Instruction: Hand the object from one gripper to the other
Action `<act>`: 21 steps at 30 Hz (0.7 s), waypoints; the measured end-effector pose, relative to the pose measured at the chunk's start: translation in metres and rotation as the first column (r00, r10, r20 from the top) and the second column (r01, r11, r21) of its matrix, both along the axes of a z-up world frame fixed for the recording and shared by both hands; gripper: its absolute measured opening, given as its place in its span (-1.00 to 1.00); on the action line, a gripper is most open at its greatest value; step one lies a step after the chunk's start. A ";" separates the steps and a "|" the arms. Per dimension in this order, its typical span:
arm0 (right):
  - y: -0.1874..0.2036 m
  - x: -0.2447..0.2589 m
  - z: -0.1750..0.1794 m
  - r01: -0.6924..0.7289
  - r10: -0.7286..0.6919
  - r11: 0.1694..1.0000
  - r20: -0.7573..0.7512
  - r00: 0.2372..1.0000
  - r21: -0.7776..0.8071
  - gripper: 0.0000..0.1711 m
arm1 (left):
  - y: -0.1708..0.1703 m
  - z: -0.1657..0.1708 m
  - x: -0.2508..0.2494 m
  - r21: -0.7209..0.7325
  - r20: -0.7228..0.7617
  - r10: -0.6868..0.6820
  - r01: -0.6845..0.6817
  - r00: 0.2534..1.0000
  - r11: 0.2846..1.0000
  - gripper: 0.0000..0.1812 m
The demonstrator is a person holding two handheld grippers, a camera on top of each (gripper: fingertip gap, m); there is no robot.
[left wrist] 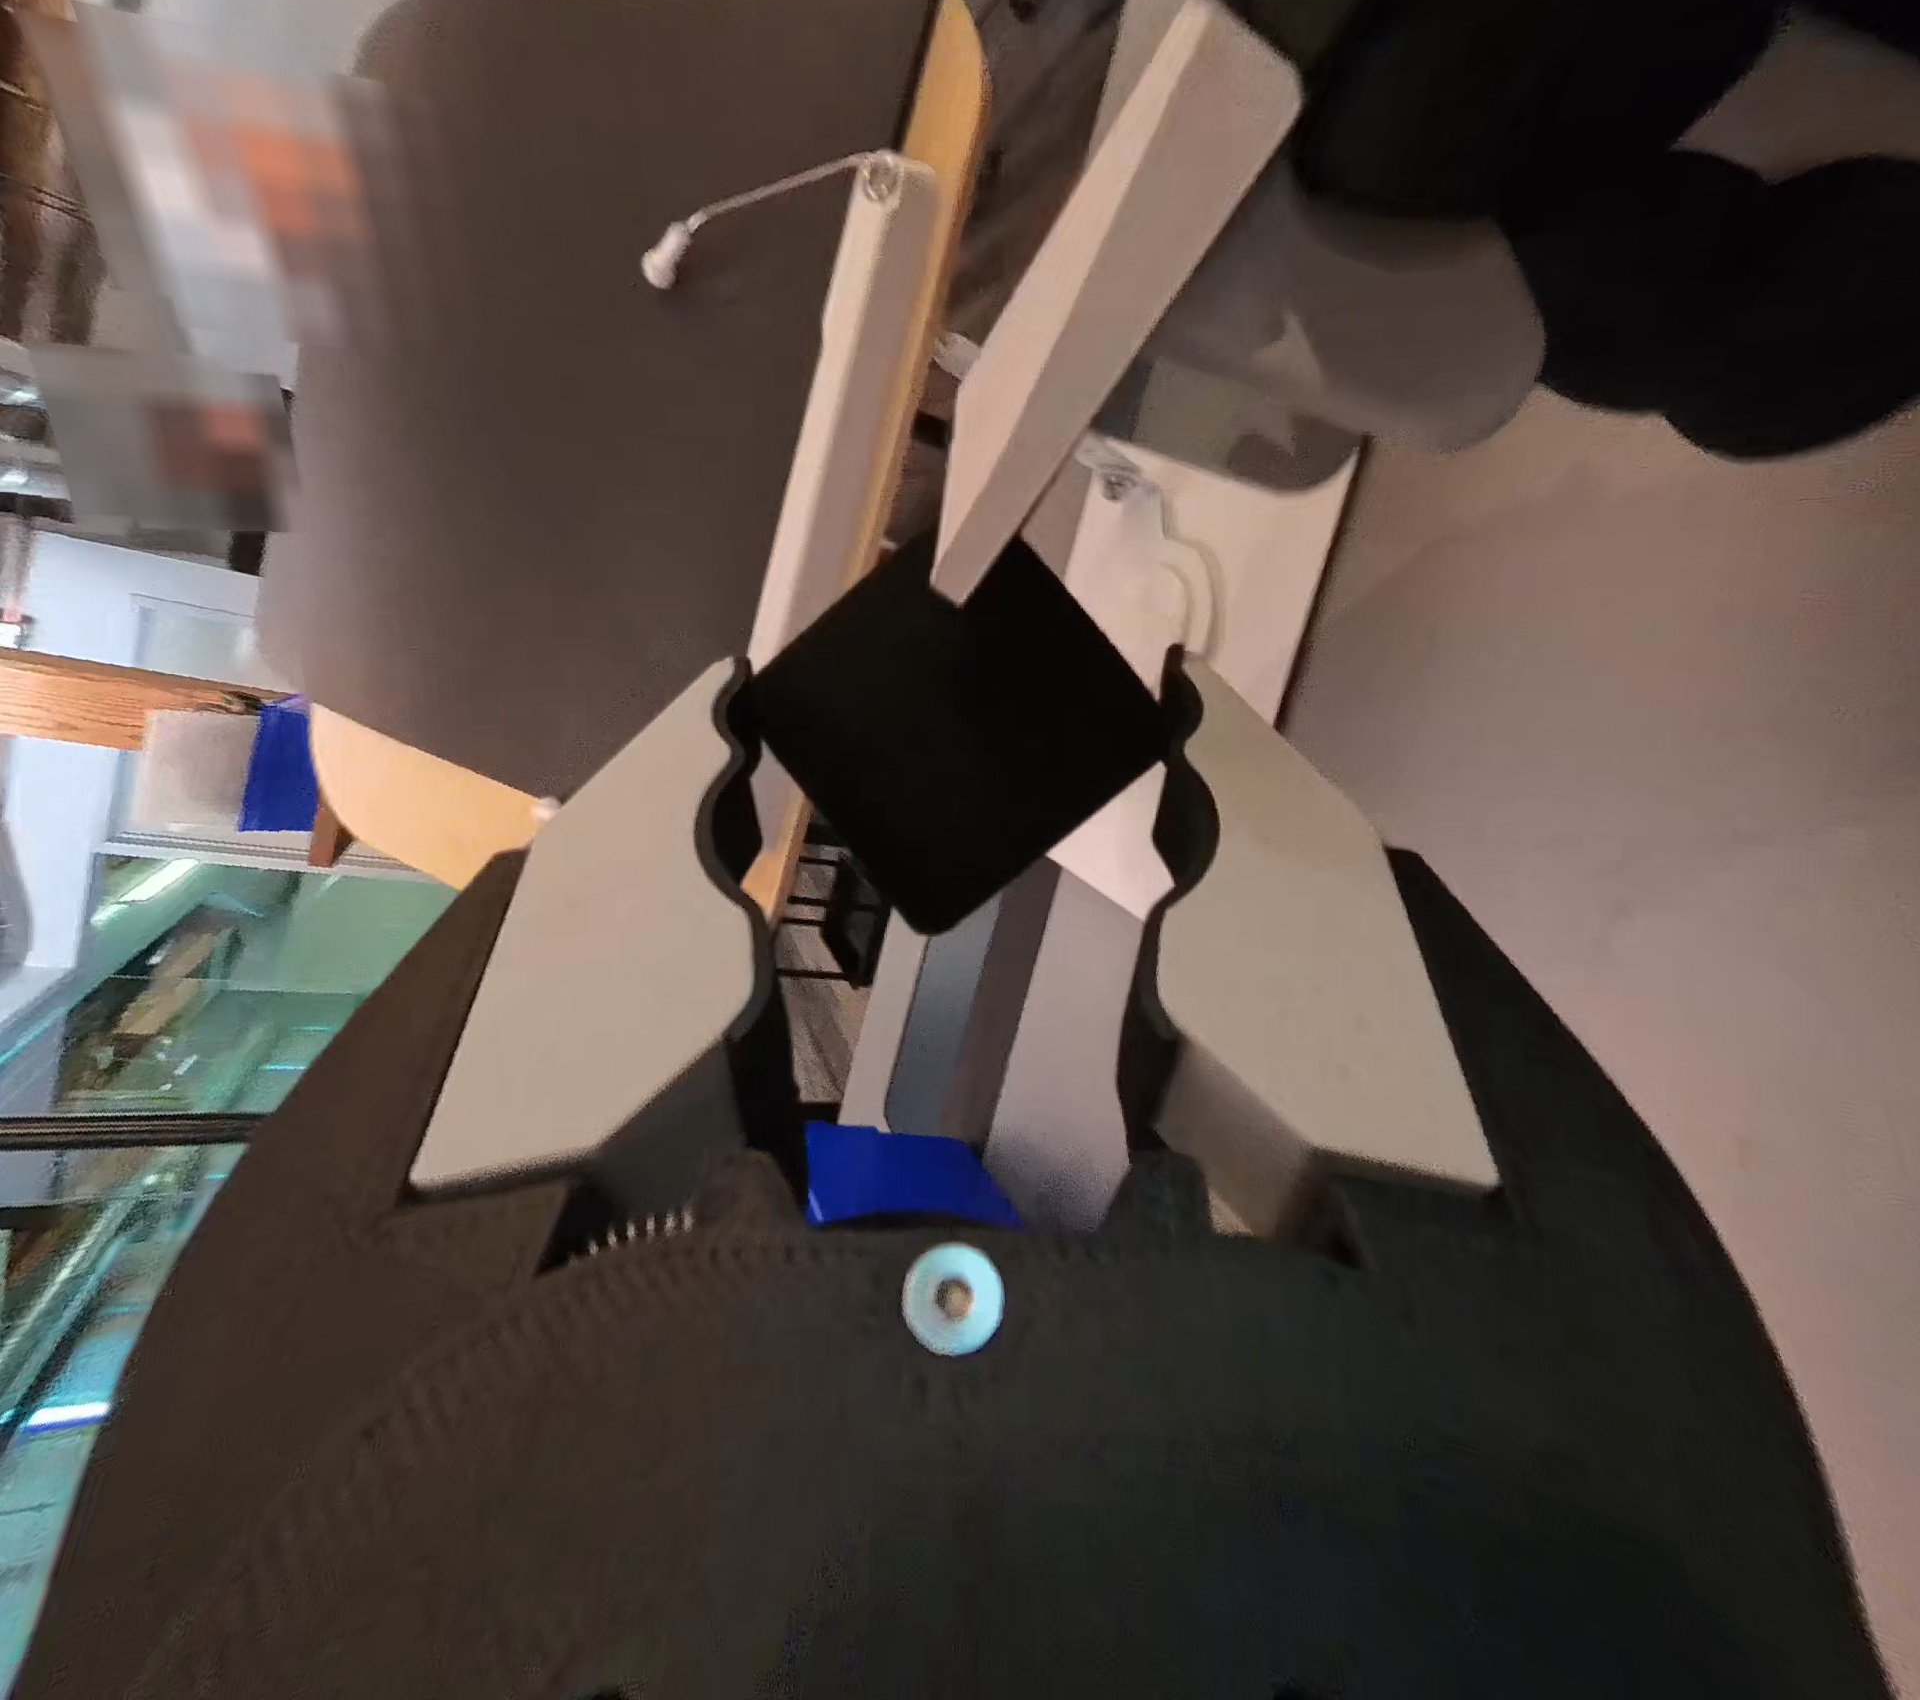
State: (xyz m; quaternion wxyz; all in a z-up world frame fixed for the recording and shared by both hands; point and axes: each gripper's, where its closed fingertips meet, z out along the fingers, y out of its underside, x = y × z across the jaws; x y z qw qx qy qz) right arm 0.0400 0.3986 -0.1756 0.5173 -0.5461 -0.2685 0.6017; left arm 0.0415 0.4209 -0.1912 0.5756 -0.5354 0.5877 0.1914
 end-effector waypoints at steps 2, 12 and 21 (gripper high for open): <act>0.001 0.001 -0.003 0.050 -0.059 0.993 0.084 0.995 0.103 -0.38 | -0.001 -0.005 -0.005 -0.099 0.003 -0.016 0.016 1.000 0.995 -0.17; -0.020 -0.004 0.008 0.102 -0.234 0.850 0.196 0.952 0.517 0.02 | -0.037 -0.005 -0.022 -0.786 0.321 -0.061 0.302 0.945 0.539 -0.17; -0.016 -0.031 -0.008 0.175 -0.686 0.477 0.241 0.686 0.861 0.33 | -0.051 0.044 0.003 -0.596 0.801 0.225 0.771 0.554 0.225 -0.16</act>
